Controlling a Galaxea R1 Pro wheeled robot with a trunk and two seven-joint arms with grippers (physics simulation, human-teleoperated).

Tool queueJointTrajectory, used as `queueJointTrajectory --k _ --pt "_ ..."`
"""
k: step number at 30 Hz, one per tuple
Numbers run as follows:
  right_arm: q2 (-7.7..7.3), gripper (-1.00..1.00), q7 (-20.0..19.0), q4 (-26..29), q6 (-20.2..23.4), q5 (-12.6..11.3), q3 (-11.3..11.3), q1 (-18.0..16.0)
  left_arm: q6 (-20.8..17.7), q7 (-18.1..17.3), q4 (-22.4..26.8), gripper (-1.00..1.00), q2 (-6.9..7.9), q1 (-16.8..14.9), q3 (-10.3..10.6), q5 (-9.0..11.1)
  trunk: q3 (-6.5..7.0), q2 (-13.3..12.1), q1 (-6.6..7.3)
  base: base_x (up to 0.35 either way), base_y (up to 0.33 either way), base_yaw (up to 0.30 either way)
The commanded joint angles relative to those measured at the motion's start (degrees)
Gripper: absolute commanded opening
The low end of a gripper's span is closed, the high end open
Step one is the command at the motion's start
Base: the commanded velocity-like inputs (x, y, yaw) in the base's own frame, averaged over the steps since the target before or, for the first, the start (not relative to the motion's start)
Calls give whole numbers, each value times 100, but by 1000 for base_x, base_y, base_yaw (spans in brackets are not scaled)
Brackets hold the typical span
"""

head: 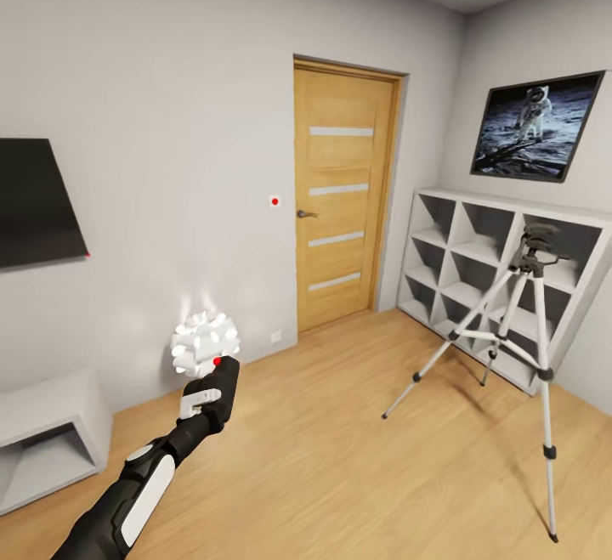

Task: Attach the digital camera to the camera tripod in the bedroom.

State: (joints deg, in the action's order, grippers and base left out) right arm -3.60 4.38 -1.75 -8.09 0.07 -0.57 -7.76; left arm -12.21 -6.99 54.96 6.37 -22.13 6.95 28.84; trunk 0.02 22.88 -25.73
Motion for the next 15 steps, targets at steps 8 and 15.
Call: queueJointTrajectory --k 8,15 --pt "5 100 11 -19 -35 1 -5 -6 -27 -4 4 -100 4 -2 8 43 -2 4 -5 317 0 4" --pt "8 100 11 -19 -37 4 -5 -6 -27 -4 -2 -100 0 -2 8 43 -2 4 -5 322 0 0"
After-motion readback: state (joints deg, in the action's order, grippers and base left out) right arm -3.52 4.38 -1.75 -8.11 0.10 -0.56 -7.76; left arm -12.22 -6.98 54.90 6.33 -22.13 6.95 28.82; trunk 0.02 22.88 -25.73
